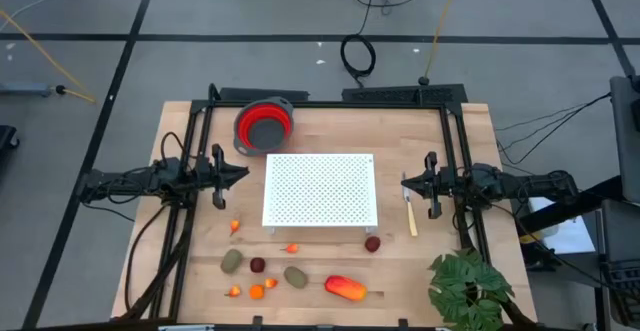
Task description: Pick & Place Fruit
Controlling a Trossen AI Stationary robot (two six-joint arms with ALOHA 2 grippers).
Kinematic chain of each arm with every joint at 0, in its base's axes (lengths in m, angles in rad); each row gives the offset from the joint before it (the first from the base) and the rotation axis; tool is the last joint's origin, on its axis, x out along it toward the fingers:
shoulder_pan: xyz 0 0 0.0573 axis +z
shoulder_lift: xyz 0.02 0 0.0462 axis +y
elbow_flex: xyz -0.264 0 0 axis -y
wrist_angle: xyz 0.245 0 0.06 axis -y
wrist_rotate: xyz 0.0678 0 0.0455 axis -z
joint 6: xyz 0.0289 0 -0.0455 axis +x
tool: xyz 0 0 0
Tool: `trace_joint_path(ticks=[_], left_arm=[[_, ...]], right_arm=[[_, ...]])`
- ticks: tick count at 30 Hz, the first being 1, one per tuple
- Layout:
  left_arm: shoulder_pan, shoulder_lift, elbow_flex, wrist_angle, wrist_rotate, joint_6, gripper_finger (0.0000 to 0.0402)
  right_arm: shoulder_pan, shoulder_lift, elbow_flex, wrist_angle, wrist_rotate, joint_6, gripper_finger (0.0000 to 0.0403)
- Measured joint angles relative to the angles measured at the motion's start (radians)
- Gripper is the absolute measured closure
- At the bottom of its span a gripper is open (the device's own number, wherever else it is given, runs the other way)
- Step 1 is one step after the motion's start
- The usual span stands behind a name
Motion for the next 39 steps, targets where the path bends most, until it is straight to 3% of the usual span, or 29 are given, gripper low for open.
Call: trace_joint_path(ticks=[39], left_arm=[[0.0, 0.0, 0.0, 0.0, 0.0, 0.0, 0.0376]], right_arm=[[0.0, 0.0, 0.0, 0.048, 0.003, 0.0, 0.0403]])
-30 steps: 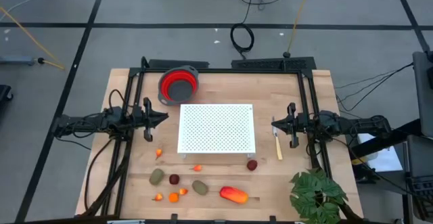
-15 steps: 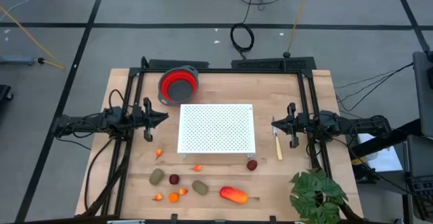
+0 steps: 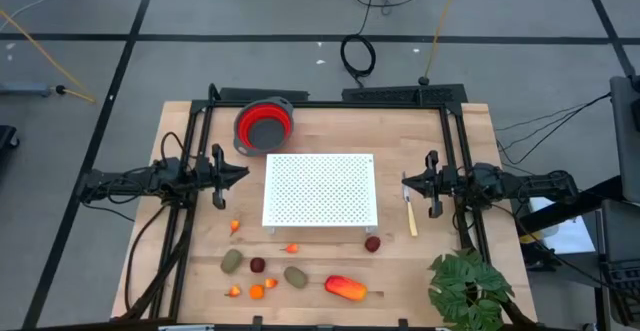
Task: Pick & Place Fruit
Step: Put the red strainer bowl on the shelf
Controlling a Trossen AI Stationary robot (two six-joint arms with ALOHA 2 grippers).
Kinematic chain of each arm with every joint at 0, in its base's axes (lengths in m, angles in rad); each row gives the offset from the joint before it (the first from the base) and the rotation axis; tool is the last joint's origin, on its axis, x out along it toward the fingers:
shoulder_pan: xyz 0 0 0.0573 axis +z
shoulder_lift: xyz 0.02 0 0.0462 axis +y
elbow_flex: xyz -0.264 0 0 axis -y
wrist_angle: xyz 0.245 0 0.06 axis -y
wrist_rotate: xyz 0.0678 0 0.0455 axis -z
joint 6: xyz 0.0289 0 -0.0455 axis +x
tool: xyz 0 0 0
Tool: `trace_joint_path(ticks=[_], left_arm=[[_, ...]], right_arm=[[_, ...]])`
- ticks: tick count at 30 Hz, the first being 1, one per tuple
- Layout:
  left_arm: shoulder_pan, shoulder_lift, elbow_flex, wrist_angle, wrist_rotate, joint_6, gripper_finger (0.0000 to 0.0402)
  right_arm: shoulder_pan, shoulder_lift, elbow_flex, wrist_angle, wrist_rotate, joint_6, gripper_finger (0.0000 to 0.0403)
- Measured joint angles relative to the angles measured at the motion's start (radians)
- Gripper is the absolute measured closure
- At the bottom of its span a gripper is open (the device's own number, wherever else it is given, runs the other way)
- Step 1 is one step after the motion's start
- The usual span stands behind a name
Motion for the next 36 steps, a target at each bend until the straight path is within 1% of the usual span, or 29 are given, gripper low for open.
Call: trace_joint_path(ticks=[21, 24, 26, 32, 33, 36], left_arm=[[0.0, 0.0, 0.0, 0.0, 0.0, 0.0, 0.0376], [0.0, 0.0, 0.0, 0.003, 0.0, 0.0, 0.0376], [0.0, 0.0, 0.0, 0.041, -0.019, 0.0, 0.0376], [0.0, 0.0, 0.003, 0.286, -0.127, 0.001, 0.0376], [0.0, 0.0, 0.012, 0.306, -0.133, 0.002, 0.0376], [0.0, 0.001, 0.059, 0.293, -0.14, 0.022, 0.0376]], right_arm=[[0.0, 0.0, 0.0, -0.007, -0.003, 0.0, 0.0403], [0.0, 0.0, 0.0, -0.007, -0.003, 0.028, 0.0403], [0.0, 0.0, 0.0, -0.007, -0.003, 0.063, 0.0403], [0.0, 0.0, 0.0, -0.007, -0.003, 0.128, 0.0403], [0.0, 0.0, 0.0, -0.007, -0.003, 0.134, 0.0403], [0.0, 0.0, 0.0, -0.007, -0.003, 0.138, 0.0403]])
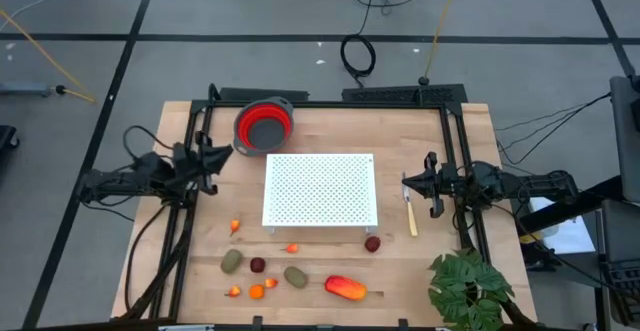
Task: Pick & Place Fruit
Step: Put the red strainer bowl on the shelf
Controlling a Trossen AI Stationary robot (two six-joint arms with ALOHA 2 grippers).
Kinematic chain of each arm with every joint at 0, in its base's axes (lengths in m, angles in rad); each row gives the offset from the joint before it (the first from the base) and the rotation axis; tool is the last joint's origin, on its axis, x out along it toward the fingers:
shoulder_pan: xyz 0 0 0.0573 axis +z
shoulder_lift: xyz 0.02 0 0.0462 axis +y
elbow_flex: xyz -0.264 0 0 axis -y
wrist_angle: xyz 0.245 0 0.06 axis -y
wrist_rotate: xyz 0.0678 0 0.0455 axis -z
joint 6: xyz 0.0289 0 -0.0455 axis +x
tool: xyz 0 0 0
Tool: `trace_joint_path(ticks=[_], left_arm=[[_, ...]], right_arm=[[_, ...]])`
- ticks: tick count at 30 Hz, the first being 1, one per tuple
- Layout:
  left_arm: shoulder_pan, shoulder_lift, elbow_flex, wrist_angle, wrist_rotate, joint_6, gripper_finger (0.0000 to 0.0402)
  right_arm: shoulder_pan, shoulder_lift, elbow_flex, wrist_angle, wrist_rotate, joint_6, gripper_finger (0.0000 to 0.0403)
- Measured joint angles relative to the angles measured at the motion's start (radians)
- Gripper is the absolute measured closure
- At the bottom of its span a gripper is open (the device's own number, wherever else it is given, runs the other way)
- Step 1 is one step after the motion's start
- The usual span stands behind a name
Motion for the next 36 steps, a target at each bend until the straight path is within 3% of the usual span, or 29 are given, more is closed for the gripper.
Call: trace_joint_path(ticks=[7, 22, 29, 36], left_arm=[[0.0, 0.13, 0.2, -0.13, 0.008, 0.003, 0.0376], [0.014, 0.751, 0.758, -0.515, -0.136, -0.053, 0.0376], [0.097, 0.982, 1.019, -0.815, -0.141, -0.186, 0.0376], [0.249, 1.168, 1.237, -1.148, -0.128, -0.324, 0.0376]], right_arm=[[0.0, 0.0, 0.0, 0.0, 0.0, 0.0, 0.0403], [0.0, 0.0, 0.0, 0.0, 0.0, -0.003, 0.0403], [0.0, 0.0, 0.0, 0.0, 0.0, -0.003, 0.0403], [0.0, 0.0, 0.0, 0.0, 0.0, -0.003, 0.0403]])
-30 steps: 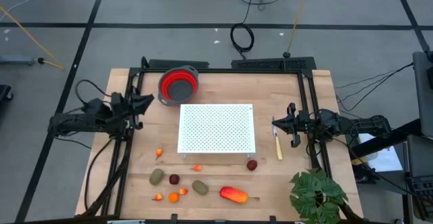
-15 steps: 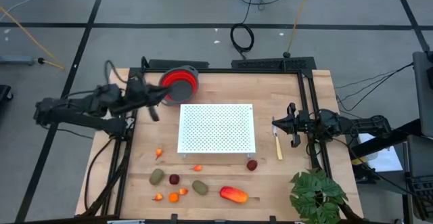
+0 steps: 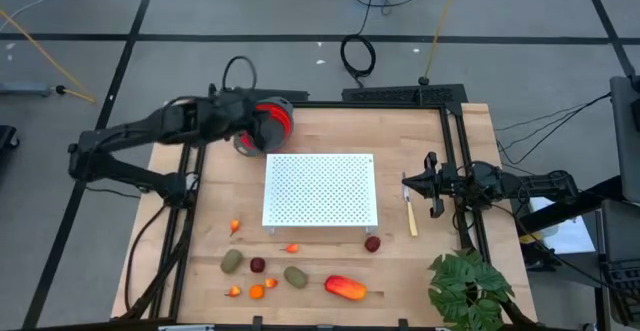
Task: Pick & Place Fruit
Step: Put the red strainer bowl on the shelf
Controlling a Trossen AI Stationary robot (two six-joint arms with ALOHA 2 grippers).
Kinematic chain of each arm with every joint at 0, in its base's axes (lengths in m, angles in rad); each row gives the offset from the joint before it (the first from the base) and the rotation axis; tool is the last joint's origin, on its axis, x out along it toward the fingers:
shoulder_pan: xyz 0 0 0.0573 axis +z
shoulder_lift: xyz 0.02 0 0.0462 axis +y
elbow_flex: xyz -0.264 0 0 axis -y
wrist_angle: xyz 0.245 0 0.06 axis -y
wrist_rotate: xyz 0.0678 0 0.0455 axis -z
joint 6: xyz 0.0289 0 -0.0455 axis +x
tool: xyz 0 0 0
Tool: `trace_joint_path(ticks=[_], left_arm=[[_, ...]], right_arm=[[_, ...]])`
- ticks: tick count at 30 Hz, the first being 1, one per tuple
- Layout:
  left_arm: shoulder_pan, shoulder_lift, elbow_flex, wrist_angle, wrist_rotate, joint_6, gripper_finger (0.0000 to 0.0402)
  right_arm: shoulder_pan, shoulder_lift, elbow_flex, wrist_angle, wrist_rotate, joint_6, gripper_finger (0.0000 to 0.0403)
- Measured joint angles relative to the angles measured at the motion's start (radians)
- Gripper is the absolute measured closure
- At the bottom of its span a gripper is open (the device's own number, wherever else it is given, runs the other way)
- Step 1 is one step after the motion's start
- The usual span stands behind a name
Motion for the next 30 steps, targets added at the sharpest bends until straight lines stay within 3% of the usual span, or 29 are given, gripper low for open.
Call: trace_joint_path(ticks=[9, 17, 22, 30], left_arm=[[0.209, 0.076, 0.023, -0.106, 0.033, 0.01, 0.0376], [0.243, 0.077, 0.023, -0.106, 0.034, 0.204, 0.0376], [0.243, 0.077, 0.023, -0.105, 0.031, 0.217, 0.0376], [0.243, 0.077, 0.023, -0.105, -0.138, 0.291, 0.0376]], right_arm=[[0.0, 0.0, 0.0, 0.0, 0.0, 0.0, 0.0403], [0.0, 0.0, 0.0, 0.0, 0.0, 0.0, 0.0403], [0.0, 0.0, 0.0, 0.0, 0.0, 0.0, 0.0403], [0.0, 0.0, 0.0, 0.0, 0.0, 0.0, 0.0403]])
